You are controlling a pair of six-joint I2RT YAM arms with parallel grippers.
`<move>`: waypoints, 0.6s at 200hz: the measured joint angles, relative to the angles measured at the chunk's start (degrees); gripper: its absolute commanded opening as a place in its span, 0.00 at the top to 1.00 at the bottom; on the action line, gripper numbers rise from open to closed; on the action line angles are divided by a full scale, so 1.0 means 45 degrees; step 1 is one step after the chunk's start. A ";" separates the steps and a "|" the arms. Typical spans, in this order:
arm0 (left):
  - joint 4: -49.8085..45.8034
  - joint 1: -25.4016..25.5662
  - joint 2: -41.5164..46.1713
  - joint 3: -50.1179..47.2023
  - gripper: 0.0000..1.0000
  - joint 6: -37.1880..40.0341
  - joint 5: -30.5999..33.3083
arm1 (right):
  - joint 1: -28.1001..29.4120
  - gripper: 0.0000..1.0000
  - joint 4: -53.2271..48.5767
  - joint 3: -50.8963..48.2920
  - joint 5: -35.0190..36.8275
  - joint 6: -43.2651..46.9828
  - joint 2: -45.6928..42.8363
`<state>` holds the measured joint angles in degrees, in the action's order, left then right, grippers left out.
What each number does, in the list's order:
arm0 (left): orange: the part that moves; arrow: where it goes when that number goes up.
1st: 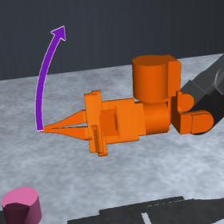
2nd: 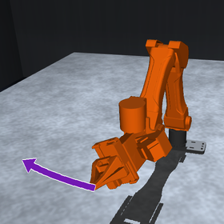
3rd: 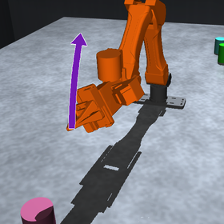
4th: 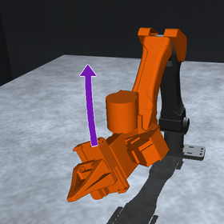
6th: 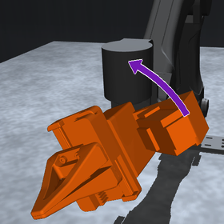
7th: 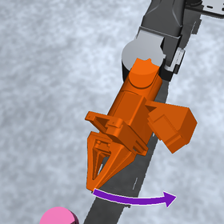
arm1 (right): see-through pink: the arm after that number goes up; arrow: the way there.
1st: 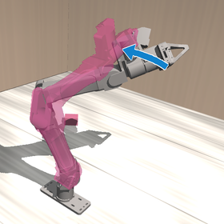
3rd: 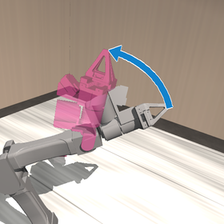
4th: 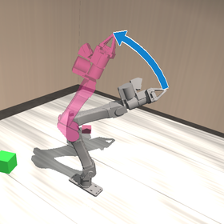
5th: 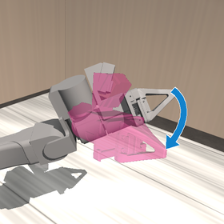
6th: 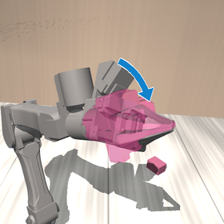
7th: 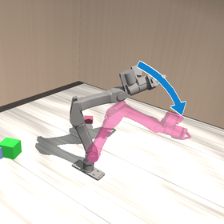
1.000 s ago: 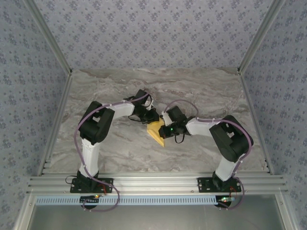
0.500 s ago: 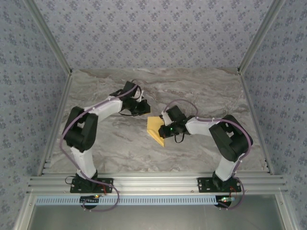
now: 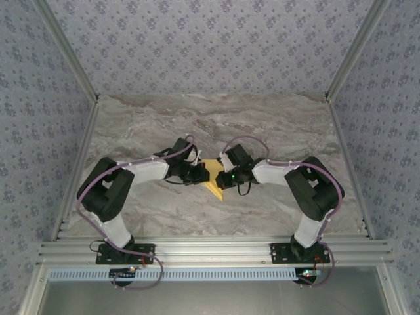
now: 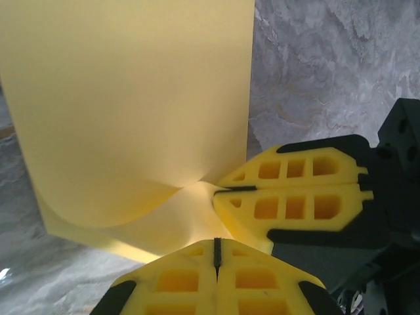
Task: Fold a paper plane with a square sheet of paper (fold left side to right side)
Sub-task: Third fold the triangle at the center of the table.
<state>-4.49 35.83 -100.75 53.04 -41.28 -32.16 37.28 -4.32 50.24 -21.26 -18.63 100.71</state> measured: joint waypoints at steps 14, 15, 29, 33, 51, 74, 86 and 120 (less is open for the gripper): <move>0.0296 0.0049 -0.0223 -0.0005 0.96 -0.0087 0.0005 | 0.0010 1.00 -0.0015 0.0015 0.0010 0.0000 0.0005; 0.0311 0.0053 -0.0233 -0.0005 0.96 -0.0092 0.0005 | 0.0010 1.00 -0.0010 0.0015 0.0010 0.0000 0.0005; 0.0442 0.0053 -0.0379 -0.0039 0.96 -0.0185 0.0010 | 0.0034 1.00 -0.0019 0.0015 0.0073 0.0000 0.0005; 0.0466 0.0053 -0.0389 -0.0068 0.96 -0.0185 0.0015 | 0.0034 1.00 -0.0024 0.0015 0.0083 0.0000 0.0005; 0.0476 0.0053 -0.0398 -0.0185 0.96 -0.0185 0.0044 | 0.0039 1.00 -0.0058 0.0039 0.0092 0.0000 0.0005; 0.0491 0.0063 -0.0403 -0.0243 0.96 -0.0185 0.0107 | 0.0058 1.00 -0.0083 0.0053 0.0141 0.0000 0.0005; 0.0495 0.0063 -0.0432 -0.0272 0.96 -0.0185 0.0117 | 0.0058 1.00 -0.0097 0.0063 0.0141 0.0000 0.0005; 0.0588 0.0063 -0.0656 -0.0476 0.96 -0.0180 0.0262 | 0.0063 1.00 -0.0102 0.0063 0.0146 0.0000 0.0005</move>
<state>-1.85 36.12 -103.70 50.89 -42.09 -30.98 37.56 -4.78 50.52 -20.60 -18.63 100.73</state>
